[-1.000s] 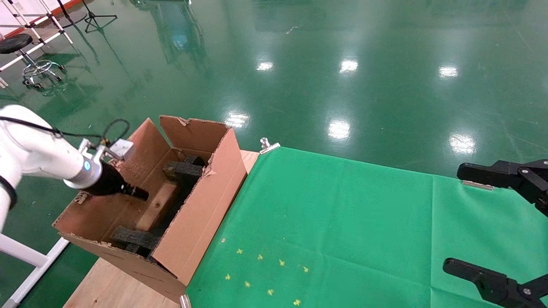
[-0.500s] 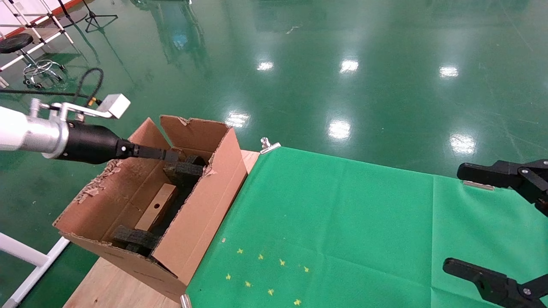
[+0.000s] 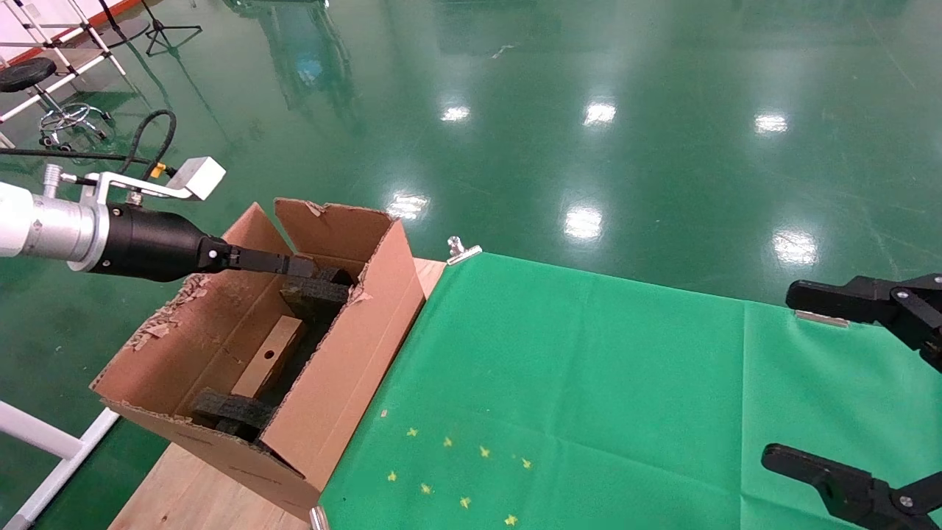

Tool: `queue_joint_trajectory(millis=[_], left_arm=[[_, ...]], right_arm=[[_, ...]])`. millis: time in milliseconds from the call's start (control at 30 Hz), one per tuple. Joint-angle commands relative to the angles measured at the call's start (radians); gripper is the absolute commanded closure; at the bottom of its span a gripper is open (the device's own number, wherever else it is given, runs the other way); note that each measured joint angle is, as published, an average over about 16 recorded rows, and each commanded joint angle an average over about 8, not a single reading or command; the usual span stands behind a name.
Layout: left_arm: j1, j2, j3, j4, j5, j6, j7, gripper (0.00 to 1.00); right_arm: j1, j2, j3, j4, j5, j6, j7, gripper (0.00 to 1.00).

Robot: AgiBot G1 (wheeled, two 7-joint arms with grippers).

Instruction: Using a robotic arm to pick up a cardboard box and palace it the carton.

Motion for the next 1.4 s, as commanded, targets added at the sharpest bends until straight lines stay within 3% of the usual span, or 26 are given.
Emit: queue_joint_trajectory(millis=[33,1400], left_arm=[[0.001,0.003,0.002,0.006,0.003,-0.004,0.002,0.00],[0.538,-0.009,-0.470,-0.641,-0.471,0.094,0.388,0.00]], right_arm=[[0.000,0.000,0.000,0.000,0.000,0.000,0.000,0.00],[0.000,0.000,0.000,0.000,0.000,0.000,0.000,0.00]])
